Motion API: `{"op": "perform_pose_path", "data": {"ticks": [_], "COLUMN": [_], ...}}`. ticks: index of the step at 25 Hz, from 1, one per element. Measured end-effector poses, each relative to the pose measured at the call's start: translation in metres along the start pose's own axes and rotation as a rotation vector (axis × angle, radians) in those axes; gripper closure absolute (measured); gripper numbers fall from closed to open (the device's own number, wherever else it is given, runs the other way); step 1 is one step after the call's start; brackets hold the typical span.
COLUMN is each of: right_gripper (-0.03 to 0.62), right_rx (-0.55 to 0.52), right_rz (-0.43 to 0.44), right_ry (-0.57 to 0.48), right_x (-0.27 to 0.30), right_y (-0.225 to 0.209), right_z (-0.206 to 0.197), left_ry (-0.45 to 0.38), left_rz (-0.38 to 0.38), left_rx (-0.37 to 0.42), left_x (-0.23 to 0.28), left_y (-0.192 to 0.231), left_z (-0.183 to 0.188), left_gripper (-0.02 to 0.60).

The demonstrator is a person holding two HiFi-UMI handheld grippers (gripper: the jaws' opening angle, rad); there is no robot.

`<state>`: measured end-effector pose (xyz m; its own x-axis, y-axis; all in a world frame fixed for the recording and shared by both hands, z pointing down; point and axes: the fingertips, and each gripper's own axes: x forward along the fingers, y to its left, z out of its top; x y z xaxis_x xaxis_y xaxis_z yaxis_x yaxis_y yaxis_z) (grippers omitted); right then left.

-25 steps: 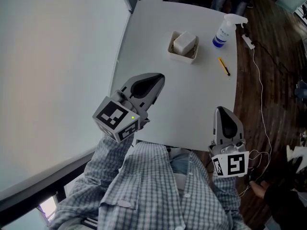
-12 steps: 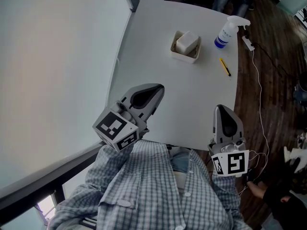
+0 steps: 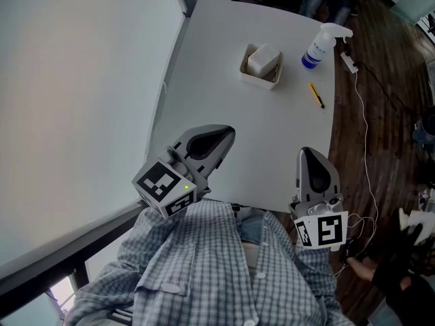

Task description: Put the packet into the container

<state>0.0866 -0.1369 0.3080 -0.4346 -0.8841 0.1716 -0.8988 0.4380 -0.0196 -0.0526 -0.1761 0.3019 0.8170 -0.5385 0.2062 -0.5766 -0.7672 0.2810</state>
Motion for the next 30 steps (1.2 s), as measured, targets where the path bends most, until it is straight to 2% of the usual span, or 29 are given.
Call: {"op": "perform_pose_path", "data": {"ticks": [13, 30], "right_gripper": [0.582, 0.582], "right_rx": [-0.021, -0.03], "right_rz": [0.017, 0.023], "right_ry": [0.007, 0.024], "right_x": [0.001, 0.003], "right_y": [0.004, 0.009], "right_z": [0.001, -0.004], "left_ry": [0.009, 0.004], "left_rz": [-0.05, -0.053], "left_rx": [-0.014, -0.008], "left_x": [0.009, 0.01], "left_y": [-0.018, -0.02], "left_z": [-0.006, -0.009], "left_gripper": [0.574, 0.574]}}
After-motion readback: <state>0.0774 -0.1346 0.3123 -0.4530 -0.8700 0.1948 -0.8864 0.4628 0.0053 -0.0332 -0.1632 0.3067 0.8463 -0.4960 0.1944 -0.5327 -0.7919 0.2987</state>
